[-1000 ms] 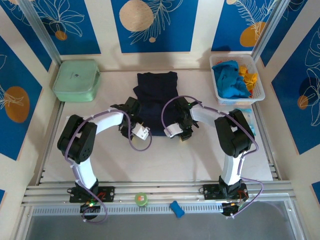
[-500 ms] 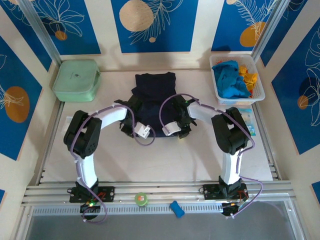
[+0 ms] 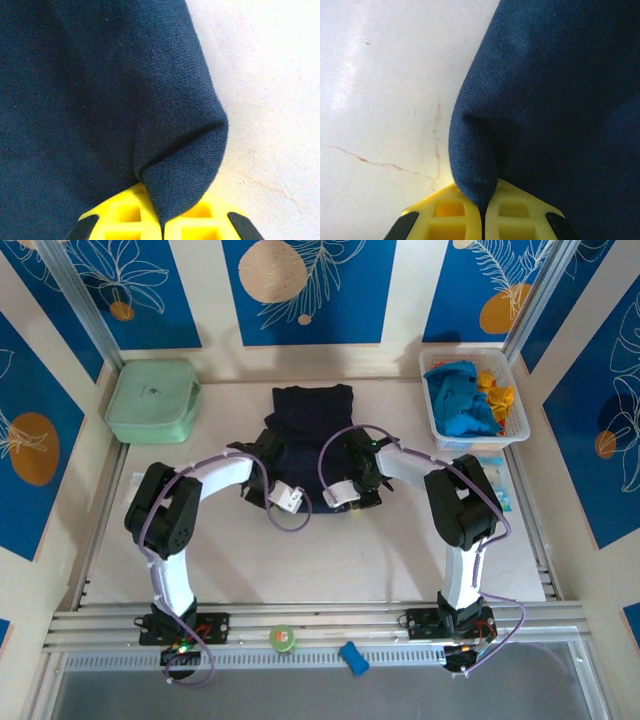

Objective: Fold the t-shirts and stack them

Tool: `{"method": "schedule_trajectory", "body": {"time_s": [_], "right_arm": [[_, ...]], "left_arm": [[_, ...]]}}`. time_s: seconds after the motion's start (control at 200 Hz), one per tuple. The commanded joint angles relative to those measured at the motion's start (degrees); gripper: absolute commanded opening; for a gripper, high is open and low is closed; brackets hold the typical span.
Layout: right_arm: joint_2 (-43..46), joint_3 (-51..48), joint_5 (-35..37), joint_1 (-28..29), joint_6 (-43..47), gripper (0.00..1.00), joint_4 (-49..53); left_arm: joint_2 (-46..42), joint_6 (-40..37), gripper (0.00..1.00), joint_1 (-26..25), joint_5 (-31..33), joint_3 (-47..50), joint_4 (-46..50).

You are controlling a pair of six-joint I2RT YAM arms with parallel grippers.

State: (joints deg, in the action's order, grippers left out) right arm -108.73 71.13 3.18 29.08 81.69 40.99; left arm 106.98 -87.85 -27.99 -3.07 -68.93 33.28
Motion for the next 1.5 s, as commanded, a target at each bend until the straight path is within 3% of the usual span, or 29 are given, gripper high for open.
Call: {"method": "schedule_trajectory", "body": {"time_s": [0.0,0.245,0.545,0.931,1.086,1.261,1.496], "right_arm": [[3.2,-3.5,-3.7,0.0,-2.8,0.00,3.2],[14.1,-11.8,-6.3,0.5,-8.5,0.00,0.0],[29.7,-19.2,-7.4,4.5,-18.3,0.00,1.1],[42.0,-17.6,-7.5,10.6,-27.4,0.00,12.9],[42.9,-13.1,-8.5,10.8,-27.9,0.00,16.2],[38.5,-7.1,-10.8,7.0,-23.8,0.00,15.0],[24.2,5.2,-12.6,0.9,-18.1,0.00,14.6]], "left_arm": [[-5.0,1.1,0.00,-0.4,-1.7,2.8,-0.9],[-18.6,5.6,0.00,-2.6,1.3,9.5,0.6],[-34.1,19.6,0.00,-12.2,9.4,19.4,3.8],[-47.1,39.0,0.00,-22.0,12.6,14.6,20.9],[-48.6,43.1,0.00,-22.1,17.1,12.4,24.5],[-48.7,42.7,0.00,-21.1,24.5,11.7,19.7],[-42.9,39.2,0.00,-11.0,20.2,5.9,8.4]]}}
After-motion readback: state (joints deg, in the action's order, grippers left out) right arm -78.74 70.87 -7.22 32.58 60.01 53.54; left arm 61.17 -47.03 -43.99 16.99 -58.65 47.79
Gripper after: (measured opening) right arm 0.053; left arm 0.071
